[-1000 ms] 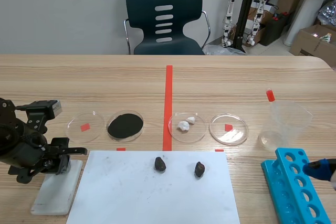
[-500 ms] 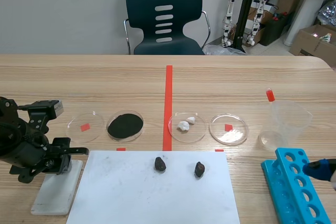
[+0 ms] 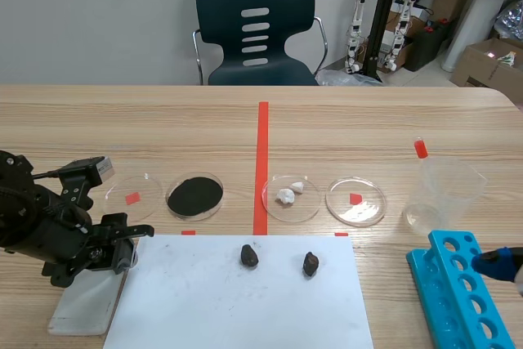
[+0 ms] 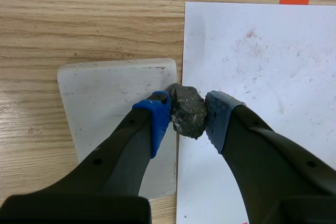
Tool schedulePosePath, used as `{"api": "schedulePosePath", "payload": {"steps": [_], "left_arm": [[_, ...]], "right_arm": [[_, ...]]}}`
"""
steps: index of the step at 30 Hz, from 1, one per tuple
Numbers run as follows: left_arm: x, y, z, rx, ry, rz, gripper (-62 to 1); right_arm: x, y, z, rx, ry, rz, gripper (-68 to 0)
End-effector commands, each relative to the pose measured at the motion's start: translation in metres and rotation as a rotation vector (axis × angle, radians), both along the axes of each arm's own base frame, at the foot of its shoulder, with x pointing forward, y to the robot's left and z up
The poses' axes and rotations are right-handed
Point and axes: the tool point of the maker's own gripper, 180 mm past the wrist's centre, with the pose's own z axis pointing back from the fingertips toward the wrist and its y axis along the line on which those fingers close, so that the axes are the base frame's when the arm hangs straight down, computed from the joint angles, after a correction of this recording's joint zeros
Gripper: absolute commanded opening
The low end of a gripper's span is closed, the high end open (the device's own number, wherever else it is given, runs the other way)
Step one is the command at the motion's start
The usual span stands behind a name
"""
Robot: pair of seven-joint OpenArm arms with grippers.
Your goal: Rub the mineral on the streak plate
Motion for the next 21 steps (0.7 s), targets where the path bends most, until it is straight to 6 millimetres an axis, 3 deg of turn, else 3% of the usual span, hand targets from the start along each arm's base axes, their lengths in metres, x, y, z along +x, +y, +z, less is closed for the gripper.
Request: {"api": "schedulePosePath", "payload": {"steps": [1,7,12,16,21], "left_arm": [[0.002,0.006,0.000,0.031,-0.007,0.000,-49.6],[-0.002,0.041,-0.004,0.228,0.018,0.027,-49.6],[-0.006,0.055,-0.003,0.312,0.038,0.031,-49.6],[-0.005,0.052,-0.004,0.293,0.035,0.033,-49.6],[-0.001,0.023,-0.003,0.127,0.012,0.013,-49.6]], "right_arm": [[0.005,0.002,0.008,0.009,-0.029,0.005,-1.9],[0.005,0.002,0.008,0.009,-0.029,0.005,-1.9],[0.005,0.002,0.008,0.009,-0.029,0.005,-1.9],[0.005,0.002,0.008,0.009,-0.029,0.005,-1.9],[0.005,0.002,0.008,0.009,-0.029,0.005,-1.9]]}}
